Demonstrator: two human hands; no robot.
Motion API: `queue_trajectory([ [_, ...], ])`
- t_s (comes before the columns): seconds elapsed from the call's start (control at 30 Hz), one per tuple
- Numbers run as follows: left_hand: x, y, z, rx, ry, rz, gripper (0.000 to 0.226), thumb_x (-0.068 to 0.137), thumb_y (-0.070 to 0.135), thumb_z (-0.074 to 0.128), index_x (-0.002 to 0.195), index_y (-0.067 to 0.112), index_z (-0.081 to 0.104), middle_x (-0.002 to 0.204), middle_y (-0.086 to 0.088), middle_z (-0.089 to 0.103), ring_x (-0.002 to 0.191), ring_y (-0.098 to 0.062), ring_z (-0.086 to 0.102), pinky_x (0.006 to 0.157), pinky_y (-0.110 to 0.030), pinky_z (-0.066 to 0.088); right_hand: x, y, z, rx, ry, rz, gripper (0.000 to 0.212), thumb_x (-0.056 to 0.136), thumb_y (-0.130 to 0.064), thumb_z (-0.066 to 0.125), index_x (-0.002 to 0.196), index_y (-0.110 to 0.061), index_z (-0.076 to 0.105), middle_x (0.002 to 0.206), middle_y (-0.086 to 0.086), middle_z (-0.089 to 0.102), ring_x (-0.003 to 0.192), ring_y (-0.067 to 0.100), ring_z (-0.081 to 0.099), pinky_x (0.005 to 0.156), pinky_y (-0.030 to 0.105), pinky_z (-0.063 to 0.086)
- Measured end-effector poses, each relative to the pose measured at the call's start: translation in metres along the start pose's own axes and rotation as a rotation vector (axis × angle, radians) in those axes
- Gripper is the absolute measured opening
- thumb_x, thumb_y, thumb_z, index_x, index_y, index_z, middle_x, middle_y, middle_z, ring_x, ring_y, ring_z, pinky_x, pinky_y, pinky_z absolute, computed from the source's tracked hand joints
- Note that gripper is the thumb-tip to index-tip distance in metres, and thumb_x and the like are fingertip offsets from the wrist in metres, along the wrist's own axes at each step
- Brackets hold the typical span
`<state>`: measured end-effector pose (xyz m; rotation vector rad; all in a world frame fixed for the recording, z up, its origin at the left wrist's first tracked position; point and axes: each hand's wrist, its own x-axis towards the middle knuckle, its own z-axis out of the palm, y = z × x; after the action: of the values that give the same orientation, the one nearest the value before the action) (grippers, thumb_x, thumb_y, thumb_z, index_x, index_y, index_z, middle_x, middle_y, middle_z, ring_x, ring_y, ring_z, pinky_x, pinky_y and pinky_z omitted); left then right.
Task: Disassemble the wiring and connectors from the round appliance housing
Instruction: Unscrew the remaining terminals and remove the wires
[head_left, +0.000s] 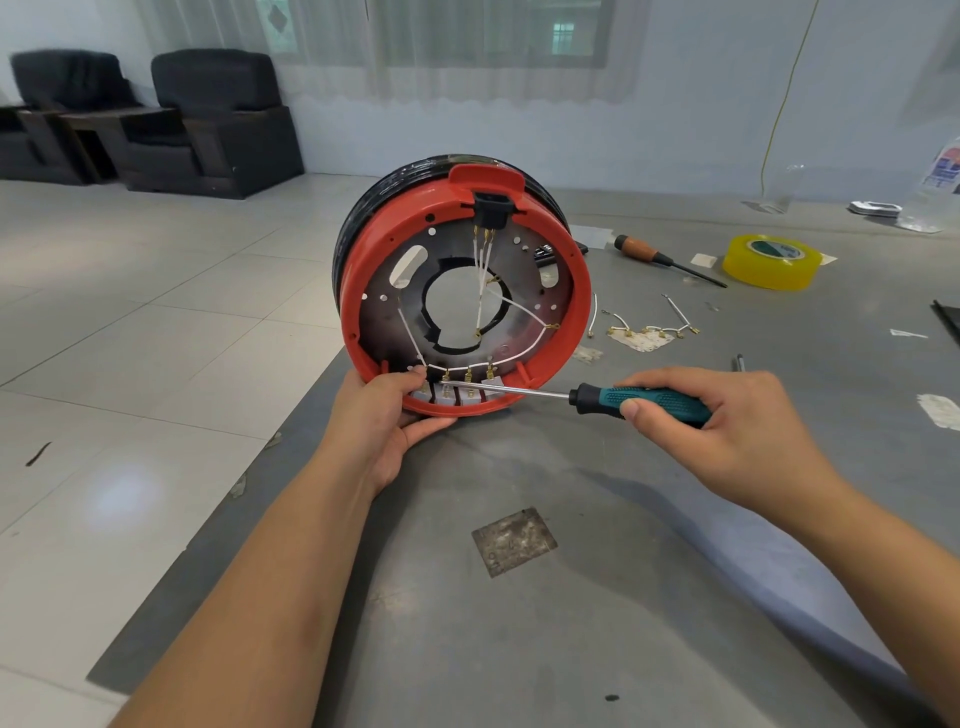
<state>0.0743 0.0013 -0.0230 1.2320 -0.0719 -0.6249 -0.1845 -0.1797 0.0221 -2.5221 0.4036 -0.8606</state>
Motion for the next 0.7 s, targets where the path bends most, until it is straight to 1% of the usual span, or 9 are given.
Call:
queue_trajectory([
  [0.07, -0.0004, 0.0002, 0.0002, 0.001, 0.002, 0.002, 0.031, 0.101, 0.000, 0.063, 0.124, 0.020, 0.059, 0.101, -0.012, 0.082, 0.087, -0.033, 0.081, 0.062, -0.042, 0.065, 0.0000, 0.0002, -0.0008, 0.012, -0.002, 0.023, 0.017, 0.090, -0.048, 0.066, 0.102, -0.042, 0.076, 0.077, -0.024, 0.069, 0.068, 0.010, 0.062, 0.051, 0.016, 0.043],
  [0.17, -0.0008, 0.0004, 0.0004, 0.001, -0.002, 0.008, 0.030, 0.101, 0.000, 0.062, 0.121, 0.022, 0.059, 0.099, -0.011, 0.082, 0.087, -0.032, 0.081, 0.062, -0.042, 0.065, 0.0010, -0.0026, -0.0028, 0.023, -0.020, 0.048, 0.011, 0.089, -0.048, 0.066, 0.097, -0.050, 0.072, 0.077, -0.025, 0.069, 0.067, 0.012, 0.062, 0.049, 0.021, 0.044],
  [0.23, -0.0013, 0.0004, 0.0006, 0.006, -0.008, 0.013, 0.029, 0.102, 0.000, 0.062, 0.120, 0.022, 0.059, 0.097, -0.010, 0.082, 0.087, -0.031, 0.081, 0.061, -0.041, 0.065, 0.0015, -0.0041, -0.0041, 0.026, -0.031, 0.056, 0.010, 0.088, -0.050, 0.064, 0.096, -0.051, 0.071, 0.075, -0.023, 0.069, 0.065, 0.014, 0.062, 0.052, 0.033, 0.050],
  [0.27, -0.0014, 0.0002, 0.0009, 0.008, -0.009, 0.015, 0.028, 0.102, 0.000, 0.062, 0.120, 0.022, 0.059, 0.097, -0.010, 0.082, 0.087, -0.031, 0.081, 0.061, -0.041, 0.065, 0.0015, -0.0047, -0.0048, 0.028, -0.033, 0.061, 0.011, 0.088, -0.052, 0.063, 0.095, -0.052, 0.071, 0.074, -0.022, 0.069, 0.064, 0.015, 0.063, 0.053, 0.037, 0.051],
  [0.33, -0.0012, -0.0004, 0.0013, 0.008, -0.007, 0.017, 0.029, 0.101, 0.000, 0.062, 0.120, 0.023, 0.060, 0.098, -0.009, 0.082, 0.087, -0.031, 0.081, 0.062, -0.041, 0.065, 0.0017, -0.0061, -0.0058, 0.029, -0.040, 0.073, 0.008, 0.088, -0.052, 0.063, 0.093, -0.054, 0.069, 0.073, -0.020, 0.069, 0.064, 0.015, 0.063, 0.053, 0.039, 0.052],
  [0.43, -0.0005, -0.0006, 0.0015, 0.006, -0.003, 0.016, 0.029, 0.101, 0.000, 0.063, 0.117, 0.025, 0.060, 0.098, -0.008, 0.082, 0.087, -0.030, 0.081, 0.063, -0.042, 0.065, 0.0023, -0.0063, -0.0065, 0.029, -0.048, 0.079, 0.007, 0.089, -0.050, 0.064, 0.092, -0.055, 0.068, 0.073, -0.021, 0.069, 0.065, 0.014, 0.062, 0.053, 0.038, 0.050],
  [0.53, 0.0001, -0.0011, 0.0014, 0.005, -0.005, 0.015, 0.028, 0.101, 0.001, 0.063, 0.117, 0.024, 0.059, 0.099, -0.009, 0.082, 0.087, -0.031, 0.081, 0.063, -0.042, 0.065, 0.0020, -0.0064, -0.0070, 0.044, -0.050, 0.086, 0.007, 0.088, -0.050, 0.063, 0.091, -0.055, 0.067, 0.075, -0.023, 0.069, 0.068, 0.013, 0.062, 0.052, 0.029, 0.047],
  [0.6, 0.0006, -0.0013, 0.0010, -0.003, -0.001, 0.012, 0.030, 0.101, 0.001, 0.064, 0.120, 0.024, 0.059, 0.104, -0.011, 0.081, 0.089, -0.031, 0.081, 0.065, -0.044, 0.065, 0.0018, -0.0063, -0.0070, 0.064, -0.041, 0.076, 0.008, 0.089, -0.047, 0.064, 0.091, -0.054, 0.069, 0.074, -0.022, 0.069, 0.066, 0.013, 0.060, 0.050, 0.024, 0.043],
  [0.7, 0.0010, -0.0015, 0.0009, -0.012, 0.006, 0.007, 0.032, 0.100, 0.001, 0.065, 0.122, 0.025, 0.059, 0.110, -0.011, 0.080, 0.090, -0.032, 0.081, 0.066, -0.045, 0.066, 0.0022, -0.0060, -0.0082, 0.075, -0.045, 0.079, 0.009, 0.089, -0.047, 0.064, 0.092, -0.053, 0.070, 0.074, -0.019, 0.069, 0.065, 0.013, 0.059, 0.051, 0.024, 0.042],
])
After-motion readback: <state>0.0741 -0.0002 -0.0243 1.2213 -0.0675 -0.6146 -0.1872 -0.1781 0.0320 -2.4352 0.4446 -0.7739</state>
